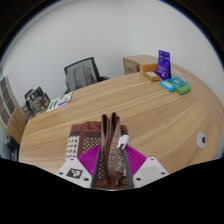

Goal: Fold towel

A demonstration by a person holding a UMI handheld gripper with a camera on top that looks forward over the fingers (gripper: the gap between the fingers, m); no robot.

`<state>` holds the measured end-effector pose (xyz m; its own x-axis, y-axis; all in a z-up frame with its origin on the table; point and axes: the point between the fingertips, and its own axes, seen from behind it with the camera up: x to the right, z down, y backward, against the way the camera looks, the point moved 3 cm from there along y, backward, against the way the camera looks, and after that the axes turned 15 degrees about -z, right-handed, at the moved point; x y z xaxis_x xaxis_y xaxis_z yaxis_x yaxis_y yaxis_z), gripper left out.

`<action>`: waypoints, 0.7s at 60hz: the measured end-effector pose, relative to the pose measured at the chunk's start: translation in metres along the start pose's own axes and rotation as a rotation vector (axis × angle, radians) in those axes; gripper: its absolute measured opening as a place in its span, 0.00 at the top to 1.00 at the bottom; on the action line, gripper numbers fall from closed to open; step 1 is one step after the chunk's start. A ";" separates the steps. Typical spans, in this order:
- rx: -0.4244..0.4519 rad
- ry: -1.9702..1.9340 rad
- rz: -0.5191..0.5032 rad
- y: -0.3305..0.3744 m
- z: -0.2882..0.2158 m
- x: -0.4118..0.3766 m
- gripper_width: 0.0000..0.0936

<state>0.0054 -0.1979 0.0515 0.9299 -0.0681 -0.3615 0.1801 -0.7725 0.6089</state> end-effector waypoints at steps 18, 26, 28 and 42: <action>-0.003 0.135 0.044 0.061 -0.015 0.014 0.08; 0.015 0.185 0.021 0.101 -0.020 -0.019 0.08; 0.026 0.197 0.018 0.113 -0.020 -0.028 0.08; 0.093 0.277 0.030 0.217 -0.002 -0.092 0.08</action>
<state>-0.0405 -0.3576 0.2182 0.9888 0.0733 -0.1299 0.1329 -0.8281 0.5446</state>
